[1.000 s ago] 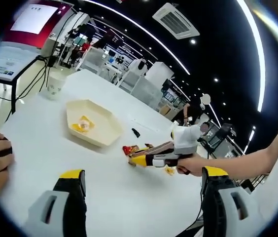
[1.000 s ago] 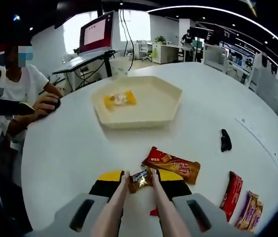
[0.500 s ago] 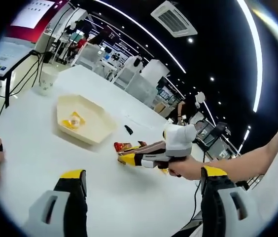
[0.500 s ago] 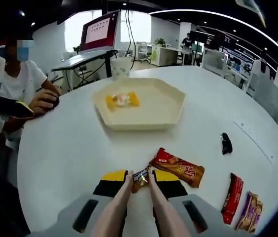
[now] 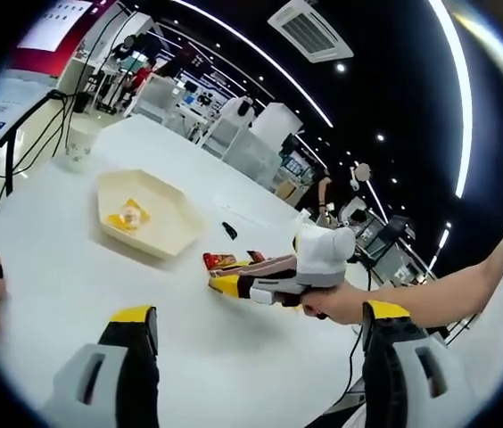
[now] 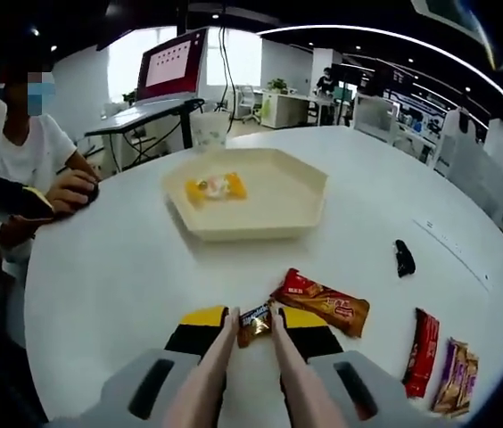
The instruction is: Place the target food into the container with the food tongs after gripping and lifting it, then release it inside without dropping or visibly crushing the food.
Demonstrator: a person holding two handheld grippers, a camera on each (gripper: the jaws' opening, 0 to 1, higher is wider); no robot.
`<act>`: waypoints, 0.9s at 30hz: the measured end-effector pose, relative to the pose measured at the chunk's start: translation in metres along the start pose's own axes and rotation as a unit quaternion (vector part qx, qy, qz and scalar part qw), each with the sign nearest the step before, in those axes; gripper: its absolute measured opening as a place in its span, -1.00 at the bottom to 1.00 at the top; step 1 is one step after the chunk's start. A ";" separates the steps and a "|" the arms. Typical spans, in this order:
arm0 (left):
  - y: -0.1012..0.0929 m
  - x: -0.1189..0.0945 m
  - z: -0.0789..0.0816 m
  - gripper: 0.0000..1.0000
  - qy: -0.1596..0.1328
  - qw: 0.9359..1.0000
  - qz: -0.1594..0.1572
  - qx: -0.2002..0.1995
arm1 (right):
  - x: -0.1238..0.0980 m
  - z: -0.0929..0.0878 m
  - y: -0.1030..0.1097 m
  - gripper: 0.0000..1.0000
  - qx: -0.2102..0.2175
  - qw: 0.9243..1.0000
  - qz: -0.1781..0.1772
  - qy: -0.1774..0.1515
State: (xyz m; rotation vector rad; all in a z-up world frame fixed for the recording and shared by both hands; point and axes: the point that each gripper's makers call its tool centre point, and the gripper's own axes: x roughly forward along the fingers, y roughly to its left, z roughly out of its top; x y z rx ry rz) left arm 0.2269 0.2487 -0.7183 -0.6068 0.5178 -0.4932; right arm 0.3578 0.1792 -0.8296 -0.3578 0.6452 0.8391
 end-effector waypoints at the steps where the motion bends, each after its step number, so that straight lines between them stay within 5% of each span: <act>1: 0.000 -0.001 -0.001 0.92 0.000 1.000 0.000 0.000 | 0.000 0.000 -0.001 -0.56 0.002 1.000 -0.001 0.001; 9: -0.001 -0.006 -0.003 0.89 0.004 1.000 0.001 0.003 | 0.000 0.001 -0.003 -0.55 0.053 0.999 -0.004 0.003; 14: -0.002 -0.010 -0.001 0.88 -0.002 1.000 0.004 0.004 | 0.000 0.001 -0.009 -0.55 0.126 0.992 0.019 0.007; 16: -0.002 -0.011 -0.001 0.87 -0.002 1.000 0.005 0.005 | 0.001 0.001 -0.010 -0.56 0.133 0.991 0.021 0.006; 22: -0.002 -0.014 -0.002 0.87 -0.003 1.000 0.005 0.008 | 0.001 0.000 -0.005 -0.57 0.062 0.998 0.019 0.006; 27: -0.004 -0.015 0.000 0.87 -0.006 1.000 0.004 0.010 | -0.003 -0.001 -0.001 -0.59 0.129 0.991 0.022 0.009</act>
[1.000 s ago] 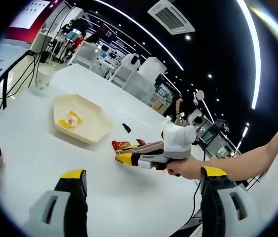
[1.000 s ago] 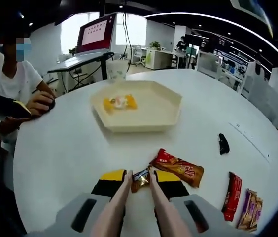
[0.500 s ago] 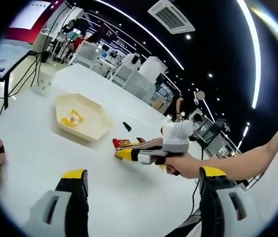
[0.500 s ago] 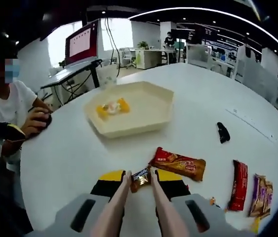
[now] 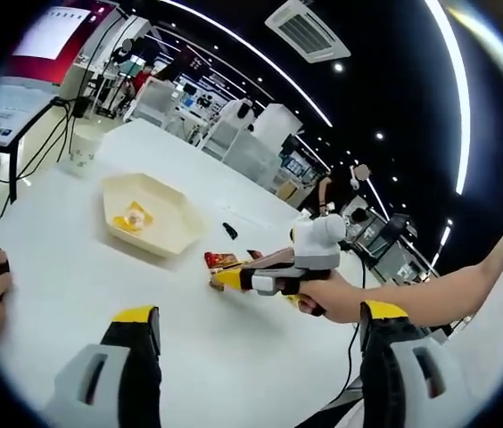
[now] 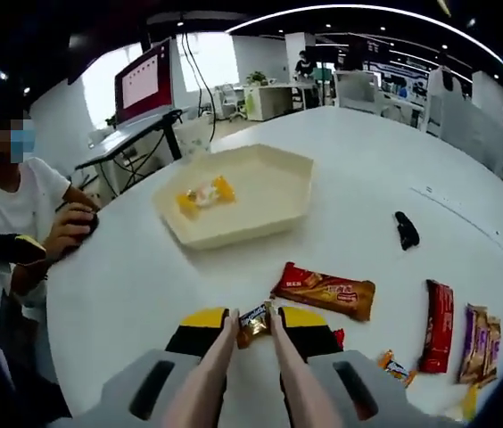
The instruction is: Place the target food into the container with the food tongs after gripping and lifting it, then release it inside without dropping or visibly crushing the food.
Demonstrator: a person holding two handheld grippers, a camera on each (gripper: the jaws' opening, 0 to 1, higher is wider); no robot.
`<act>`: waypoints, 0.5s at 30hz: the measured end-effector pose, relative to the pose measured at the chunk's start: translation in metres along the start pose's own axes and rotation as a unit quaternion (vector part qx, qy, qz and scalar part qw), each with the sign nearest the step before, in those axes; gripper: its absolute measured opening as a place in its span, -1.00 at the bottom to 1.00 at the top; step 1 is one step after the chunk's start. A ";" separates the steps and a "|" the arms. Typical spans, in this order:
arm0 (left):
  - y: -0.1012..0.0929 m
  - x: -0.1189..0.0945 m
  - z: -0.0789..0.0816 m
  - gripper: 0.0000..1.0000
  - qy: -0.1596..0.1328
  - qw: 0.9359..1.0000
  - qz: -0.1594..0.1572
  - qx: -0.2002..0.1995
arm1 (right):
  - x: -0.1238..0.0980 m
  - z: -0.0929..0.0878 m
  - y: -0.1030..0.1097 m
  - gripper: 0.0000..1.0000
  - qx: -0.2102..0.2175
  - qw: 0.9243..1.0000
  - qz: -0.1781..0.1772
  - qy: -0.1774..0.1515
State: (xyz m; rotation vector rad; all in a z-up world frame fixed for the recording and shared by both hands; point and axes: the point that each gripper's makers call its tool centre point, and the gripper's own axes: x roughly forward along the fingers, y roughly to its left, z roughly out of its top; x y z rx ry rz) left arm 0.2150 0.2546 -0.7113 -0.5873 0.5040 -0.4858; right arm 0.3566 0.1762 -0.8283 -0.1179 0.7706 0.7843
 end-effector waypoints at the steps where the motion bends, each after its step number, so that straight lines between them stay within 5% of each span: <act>1: 0.000 0.000 0.001 0.87 -0.002 1.000 -0.001 0.000 | -0.002 -0.001 0.000 -0.59 0.003 1.000 -0.001 -0.002; 15: -0.001 -0.001 0.000 0.86 -0.003 1.000 -0.004 0.004 | -0.025 0.003 0.004 -0.61 -0.011 1.000 0.006 -0.015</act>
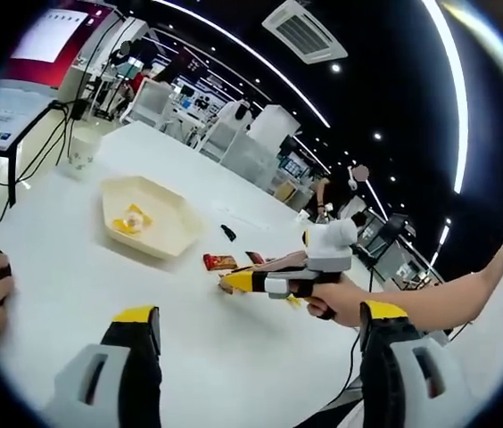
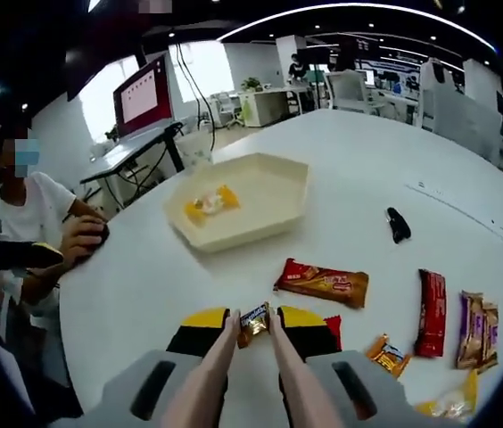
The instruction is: Place the target food into the container with the food tongs after gripping and lifting it, then release it inside without dropping or visibly crushing the food.
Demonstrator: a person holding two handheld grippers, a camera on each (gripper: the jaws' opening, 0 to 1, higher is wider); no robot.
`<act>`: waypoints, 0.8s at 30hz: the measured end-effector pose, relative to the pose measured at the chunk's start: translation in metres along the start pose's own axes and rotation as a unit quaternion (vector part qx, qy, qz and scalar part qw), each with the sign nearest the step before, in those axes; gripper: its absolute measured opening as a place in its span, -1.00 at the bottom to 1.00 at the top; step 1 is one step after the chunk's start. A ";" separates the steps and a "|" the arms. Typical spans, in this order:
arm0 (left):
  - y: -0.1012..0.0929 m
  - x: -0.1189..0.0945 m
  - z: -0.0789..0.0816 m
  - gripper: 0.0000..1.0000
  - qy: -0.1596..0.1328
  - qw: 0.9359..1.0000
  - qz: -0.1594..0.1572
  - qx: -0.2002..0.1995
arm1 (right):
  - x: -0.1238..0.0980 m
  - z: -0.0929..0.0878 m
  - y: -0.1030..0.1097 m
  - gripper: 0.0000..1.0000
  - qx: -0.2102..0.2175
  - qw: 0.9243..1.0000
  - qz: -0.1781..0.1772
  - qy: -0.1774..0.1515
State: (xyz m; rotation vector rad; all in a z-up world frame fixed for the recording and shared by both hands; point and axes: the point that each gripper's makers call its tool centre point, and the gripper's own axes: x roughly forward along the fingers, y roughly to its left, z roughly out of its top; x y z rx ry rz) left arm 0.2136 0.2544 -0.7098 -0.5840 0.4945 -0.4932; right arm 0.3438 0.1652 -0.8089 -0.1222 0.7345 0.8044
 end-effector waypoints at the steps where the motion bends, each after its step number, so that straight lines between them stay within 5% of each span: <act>1: 0.000 0.000 -0.001 0.86 0.000 1.000 0.000 -0.001 | -0.002 0.001 0.000 -0.60 -0.003 1.000 0.000 -0.002; 24: -0.018 0.017 -0.026 0.88 0.041 0.999 -0.021 -0.011 | -0.037 0.015 0.007 -0.59 -0.023 0.999 -0.003 -0.036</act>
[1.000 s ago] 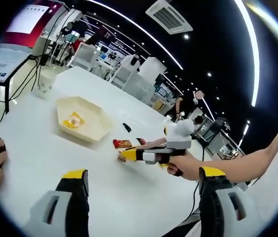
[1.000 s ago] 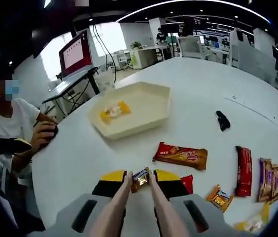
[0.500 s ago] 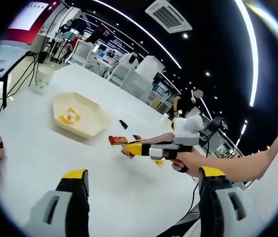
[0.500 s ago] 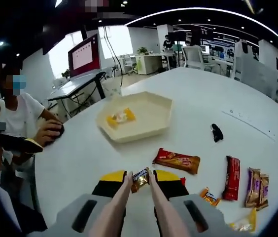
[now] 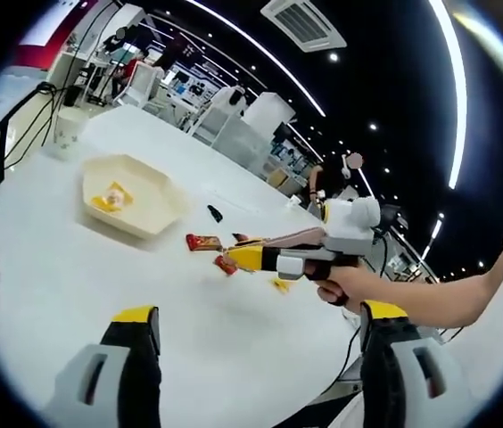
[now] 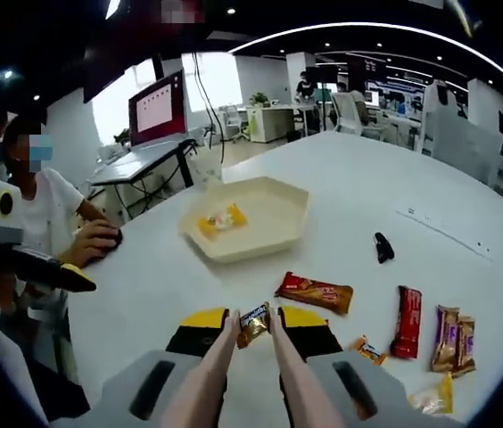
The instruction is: Place the target food into the container with the food tongs after gripping and lifting it, then release it inside without dropping or visibly crushing the food.
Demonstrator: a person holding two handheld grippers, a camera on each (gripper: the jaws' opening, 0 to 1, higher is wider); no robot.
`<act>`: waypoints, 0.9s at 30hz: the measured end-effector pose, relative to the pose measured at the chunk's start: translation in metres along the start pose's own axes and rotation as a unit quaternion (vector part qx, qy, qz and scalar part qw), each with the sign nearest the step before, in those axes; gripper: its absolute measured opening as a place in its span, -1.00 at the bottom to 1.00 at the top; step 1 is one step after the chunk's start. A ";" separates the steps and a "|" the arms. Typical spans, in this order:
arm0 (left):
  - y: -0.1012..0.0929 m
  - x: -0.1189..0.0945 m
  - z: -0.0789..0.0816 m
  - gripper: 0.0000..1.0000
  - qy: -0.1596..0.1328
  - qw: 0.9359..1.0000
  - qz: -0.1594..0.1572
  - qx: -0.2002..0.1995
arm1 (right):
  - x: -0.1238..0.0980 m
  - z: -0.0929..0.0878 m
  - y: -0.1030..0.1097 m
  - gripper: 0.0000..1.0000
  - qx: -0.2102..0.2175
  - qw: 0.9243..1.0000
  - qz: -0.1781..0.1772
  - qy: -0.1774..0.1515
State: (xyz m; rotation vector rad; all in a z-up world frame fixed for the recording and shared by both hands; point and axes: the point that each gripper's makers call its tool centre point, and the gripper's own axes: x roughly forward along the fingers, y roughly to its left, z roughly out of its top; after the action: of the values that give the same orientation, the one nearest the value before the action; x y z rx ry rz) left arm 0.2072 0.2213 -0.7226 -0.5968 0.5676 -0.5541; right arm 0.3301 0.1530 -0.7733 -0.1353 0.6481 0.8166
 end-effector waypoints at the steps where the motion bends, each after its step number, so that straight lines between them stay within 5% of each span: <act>1: -0.001 0.001 -0.001 0.89 0.005 1.000 -0.001 -0.002 | -0.001 0.000 0.000 -0.59 0.001 1.000 0.000 -0.001; 6: -0.003 0.004 -0.004 0.92 0.022 1.000 -0.006 -0.002 | -0.010 0.002 -0.002 -0.59 0.014 1.000 -0.006 -0.009; 27: 0.004 0.001 0.008 0.94 0.006 1.000 -0.006 0.023 | -0.030 0.042 0.002 -0.58 0.031 0.999 0.001 -0.045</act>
State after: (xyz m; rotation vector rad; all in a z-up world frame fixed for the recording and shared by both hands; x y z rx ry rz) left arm 0.2139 0.2263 -0.7199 -0.5532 0.5620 -0.5803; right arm 0.3339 0.1502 -0.7222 -0.0406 0.5892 0.7995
